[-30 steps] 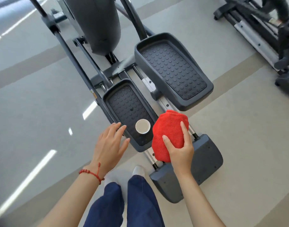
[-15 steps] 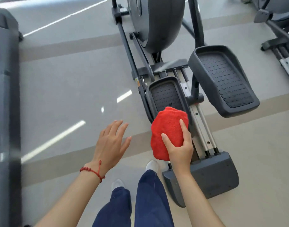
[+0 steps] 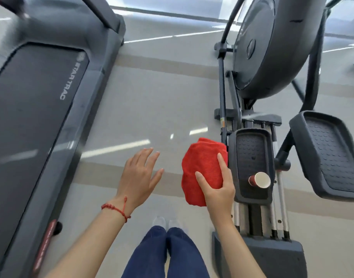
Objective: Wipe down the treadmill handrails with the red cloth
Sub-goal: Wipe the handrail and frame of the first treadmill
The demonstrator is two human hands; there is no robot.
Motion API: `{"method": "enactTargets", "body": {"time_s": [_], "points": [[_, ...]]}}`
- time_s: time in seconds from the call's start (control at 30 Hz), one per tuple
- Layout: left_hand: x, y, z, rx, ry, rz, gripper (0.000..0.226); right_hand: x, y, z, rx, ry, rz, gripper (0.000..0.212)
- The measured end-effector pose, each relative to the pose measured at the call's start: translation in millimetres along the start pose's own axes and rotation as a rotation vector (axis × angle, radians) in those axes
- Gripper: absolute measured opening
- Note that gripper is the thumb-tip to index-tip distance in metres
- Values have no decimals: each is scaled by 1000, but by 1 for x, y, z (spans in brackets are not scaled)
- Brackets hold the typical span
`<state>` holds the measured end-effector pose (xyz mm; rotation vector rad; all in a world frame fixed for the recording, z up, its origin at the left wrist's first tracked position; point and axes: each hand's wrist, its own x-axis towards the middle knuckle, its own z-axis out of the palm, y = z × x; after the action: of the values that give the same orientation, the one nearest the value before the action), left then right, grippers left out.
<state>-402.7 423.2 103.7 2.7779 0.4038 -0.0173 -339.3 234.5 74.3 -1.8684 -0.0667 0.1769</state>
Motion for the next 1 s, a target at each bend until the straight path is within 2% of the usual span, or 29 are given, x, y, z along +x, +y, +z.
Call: {"method": "enactTargets", "body": {"time_s": [0.17, 0.53, 1.0], "points": [[-21, -20, -26, -1, 119, -144, 41, 6, -33, 21, -2, -182, -85, 70], [-64, -31, -73, -2, 287, -369, 43, 14, -94, 58, 10, -450, -220, 71], [-99, -65, -146, -36, 400, -536, 43, -3, -180, 121, 30, -629, -371, 69]]}}
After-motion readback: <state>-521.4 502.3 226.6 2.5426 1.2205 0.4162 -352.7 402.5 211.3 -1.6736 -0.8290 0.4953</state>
